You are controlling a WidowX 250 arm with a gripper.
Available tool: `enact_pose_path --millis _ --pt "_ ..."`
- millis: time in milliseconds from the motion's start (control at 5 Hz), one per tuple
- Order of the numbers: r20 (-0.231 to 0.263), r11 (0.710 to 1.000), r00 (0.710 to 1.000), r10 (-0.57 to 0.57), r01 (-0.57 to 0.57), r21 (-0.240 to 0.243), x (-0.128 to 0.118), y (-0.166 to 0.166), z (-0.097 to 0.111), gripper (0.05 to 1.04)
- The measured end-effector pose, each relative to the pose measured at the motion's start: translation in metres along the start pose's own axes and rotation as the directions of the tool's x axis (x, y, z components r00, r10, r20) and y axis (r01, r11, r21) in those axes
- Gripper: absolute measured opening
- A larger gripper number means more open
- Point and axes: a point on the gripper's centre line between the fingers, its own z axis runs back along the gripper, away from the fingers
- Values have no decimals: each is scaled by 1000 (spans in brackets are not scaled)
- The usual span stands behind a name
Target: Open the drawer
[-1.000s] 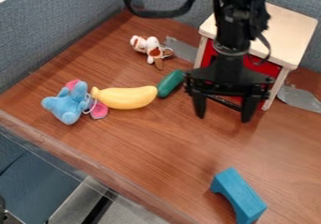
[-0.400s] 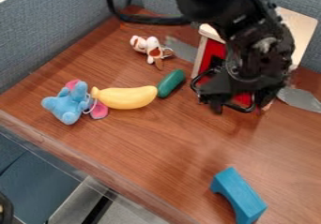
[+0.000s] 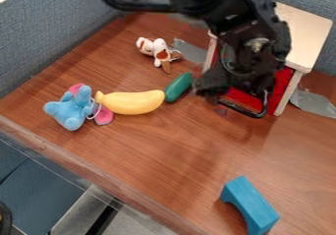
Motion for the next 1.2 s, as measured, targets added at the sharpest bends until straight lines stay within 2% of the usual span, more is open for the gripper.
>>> enact_pose_path --millis 200,400,600,1000,1200 --pt "55 995 995 88 -90 35 16 10 -3 999" --pt "54 993 992 114 -116 39 18 13 -7 999" --pt "32 987 991 134 -136 90 12 24 -26 999" --pt "2 978 989 147 -146 148 -3 29 -61 971" --pt "-14 982 988 152 -149 117 -6 23 -65 700"
